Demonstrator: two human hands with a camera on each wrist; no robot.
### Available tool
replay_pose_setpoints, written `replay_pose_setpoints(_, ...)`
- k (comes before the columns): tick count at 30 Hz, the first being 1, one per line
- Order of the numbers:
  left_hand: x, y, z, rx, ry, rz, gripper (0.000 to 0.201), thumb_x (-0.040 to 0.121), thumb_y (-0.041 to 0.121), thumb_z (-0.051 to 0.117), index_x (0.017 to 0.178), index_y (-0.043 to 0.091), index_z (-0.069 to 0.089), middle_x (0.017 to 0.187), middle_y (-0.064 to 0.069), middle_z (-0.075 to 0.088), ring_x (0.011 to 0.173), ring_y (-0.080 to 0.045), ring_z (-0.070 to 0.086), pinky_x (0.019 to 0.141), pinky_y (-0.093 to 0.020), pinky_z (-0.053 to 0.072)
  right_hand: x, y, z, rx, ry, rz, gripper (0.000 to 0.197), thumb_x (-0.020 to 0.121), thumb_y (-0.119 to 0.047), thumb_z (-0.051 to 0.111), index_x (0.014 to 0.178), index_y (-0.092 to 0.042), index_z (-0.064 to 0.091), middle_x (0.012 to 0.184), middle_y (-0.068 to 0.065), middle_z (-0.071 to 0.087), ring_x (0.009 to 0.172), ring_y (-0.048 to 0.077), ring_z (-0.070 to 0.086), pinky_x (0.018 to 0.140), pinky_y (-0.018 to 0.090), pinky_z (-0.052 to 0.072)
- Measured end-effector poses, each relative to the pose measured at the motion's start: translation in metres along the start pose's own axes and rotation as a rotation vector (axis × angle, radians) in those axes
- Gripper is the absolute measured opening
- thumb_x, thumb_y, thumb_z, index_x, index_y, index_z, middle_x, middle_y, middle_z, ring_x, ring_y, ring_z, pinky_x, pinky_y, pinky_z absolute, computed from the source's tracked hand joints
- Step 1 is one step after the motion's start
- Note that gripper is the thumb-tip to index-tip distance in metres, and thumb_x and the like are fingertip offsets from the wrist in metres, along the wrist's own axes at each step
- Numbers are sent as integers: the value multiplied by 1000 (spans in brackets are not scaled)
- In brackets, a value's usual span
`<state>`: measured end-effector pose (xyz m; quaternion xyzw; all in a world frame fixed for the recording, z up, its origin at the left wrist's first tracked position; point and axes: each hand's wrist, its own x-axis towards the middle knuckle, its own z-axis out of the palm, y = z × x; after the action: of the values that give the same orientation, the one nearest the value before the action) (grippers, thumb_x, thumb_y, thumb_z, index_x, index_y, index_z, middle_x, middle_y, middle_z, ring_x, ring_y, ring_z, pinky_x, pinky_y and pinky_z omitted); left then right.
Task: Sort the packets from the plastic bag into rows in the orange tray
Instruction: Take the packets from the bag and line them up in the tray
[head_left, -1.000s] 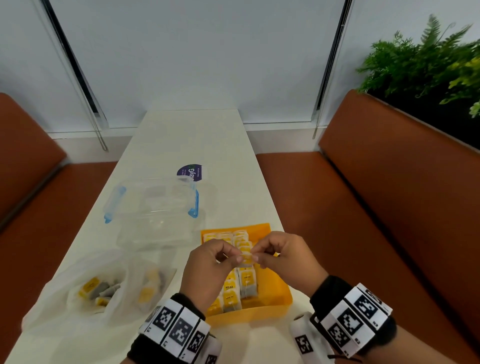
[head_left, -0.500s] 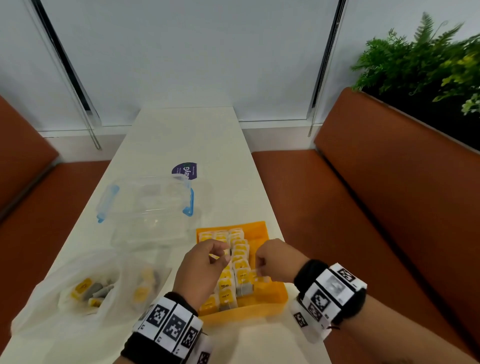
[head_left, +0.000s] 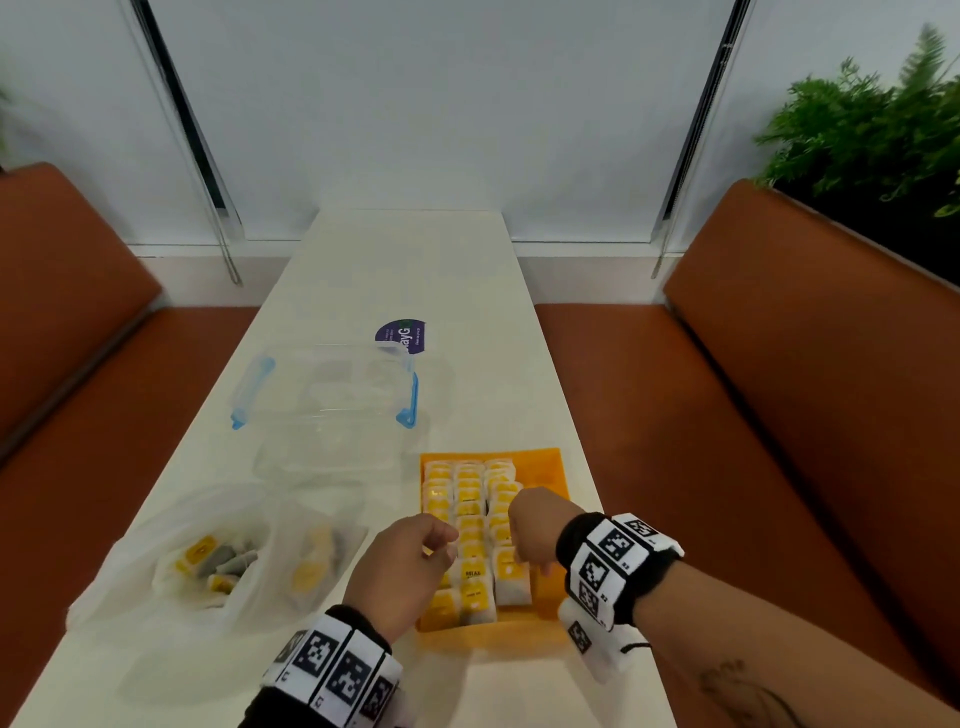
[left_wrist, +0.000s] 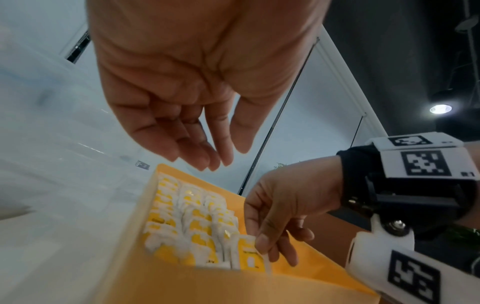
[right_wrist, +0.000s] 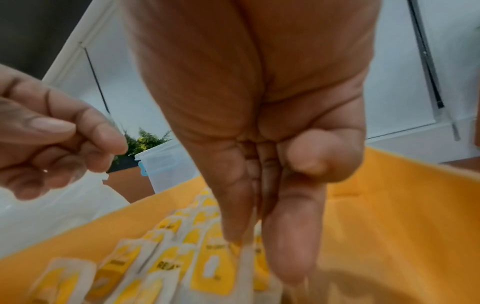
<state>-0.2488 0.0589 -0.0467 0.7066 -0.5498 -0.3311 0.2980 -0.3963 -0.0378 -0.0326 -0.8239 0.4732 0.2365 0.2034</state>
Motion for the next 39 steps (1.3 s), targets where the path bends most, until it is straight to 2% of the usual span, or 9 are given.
replay_pose_setpoints(2, -1, -1, 0, 28, -3, -12, 12, 90, 20, 56, 91, 31, 58, 97, 10, 61, 81, -6, 56, 77, -19, 44, 0, 3, 0, -48, -11, 8, 25, 90, -15, 62, 67, -7, 55, 106, 17, 69, 97, 28, 68, 81, 32, 53)
replay_pose_setpoints(8, 2, -1, 0, 47, -8, -33, 13, 90, 18, 55, 92, 31, 57, 100, 9, 60, 83, -8, 55, 80, -21, 46, -16, 6, 4, -80, -63, -93, 15, 89, -6, 58, 94, 1, 69, 103, 17, 70, 74, 23, 57, 72, 33, 49)
replay_pose_setpoints(14, 11, 5, 6, 119, -87, -64, 23, 92, 20, 51, 113, 22, 61, 116, 4, 60, 93, -11, 56, 82, -21, 46, -19, -5, 17, -195, -196, -228, 32, 95, -11, 45, 122, -1, 60, 123, 18, 60, 110, 35, 56, 90, 38, 46)
replay_pose_setpoints(20, 13, 4, 6, 127, -87, -74, 24, 93, 19, 50, 114, 23, 60, 119, 5, 58, 90, -9, 56, 78, -19, 44, -14, -3, 18, -277, -227, -194, 32, 96, -15, 49, 117, 5, 62, 120, 22, 61, 107, 36, 58, 92, 40, 46)
replay_pose_setpoints(24, 11, 0, 4, 85, -32, -85, 20, 93, 18, 51, 109, 24, 61, 115, 5, 59, 90, -10, 56, 83, -23, 45, -9, 10, 0, 73, -20, -35, 22, 94, -6, 44, 112, 2, 55, 95, 14, 58, 70, 21, 51, 62, 29, 49)
replay_pose_setpoints(27, 9, -2, 2, 55, -7, -87, 20, 93, 15, 50, 108, 23, 61, 114, 4, 59, 82, -7, 53, 80, -21, 44, 2, 16, -11, 352, -10, 62, 50, 94, -3, 45, 141, 0, 27, 123, 14, 53, 99, 26, 60, 85, 35, 53)
replay_pose_setpoints(29, 8, -3, 0, 44, -4, -86, 20, 93, 14, 50, 108, 22, 61, 114, 3, 59, 80, -7, 52, 81, -20, 43, 3, 13, -18, 235, -90, 70, 50, 95, -10, 50, 141, 0, 32, 136, 17, 47, 122, 31, 50, 99, 36, 43)
replay_pose_setpoints(34, 4, -7, -7, 1, 8, -73, 18, 92, 13, 52, 97, 29, 58, 113, 2, 60, 84, -10, 52, 83, -20, 42, 5, 9, -15, 129, -78, 22, 42, 98, -23, 48, 136, -5, 47, 136, 13, 52, 129, 29, 40, 100, 32, 35)
replay_pose_setpoints(39, -1, -9, -16, -2, 45, -56, 19, 92, 11, 52, 99, 26, 62, 109, 4, 61, 75, -4, 51, 69, -9, 37, 5, 14, -15, 275, -42, 144, 36, 97, -19, 48, 129, -3, 54, 139, 15, 47, 130, 30, 37, 102, 34, 33)
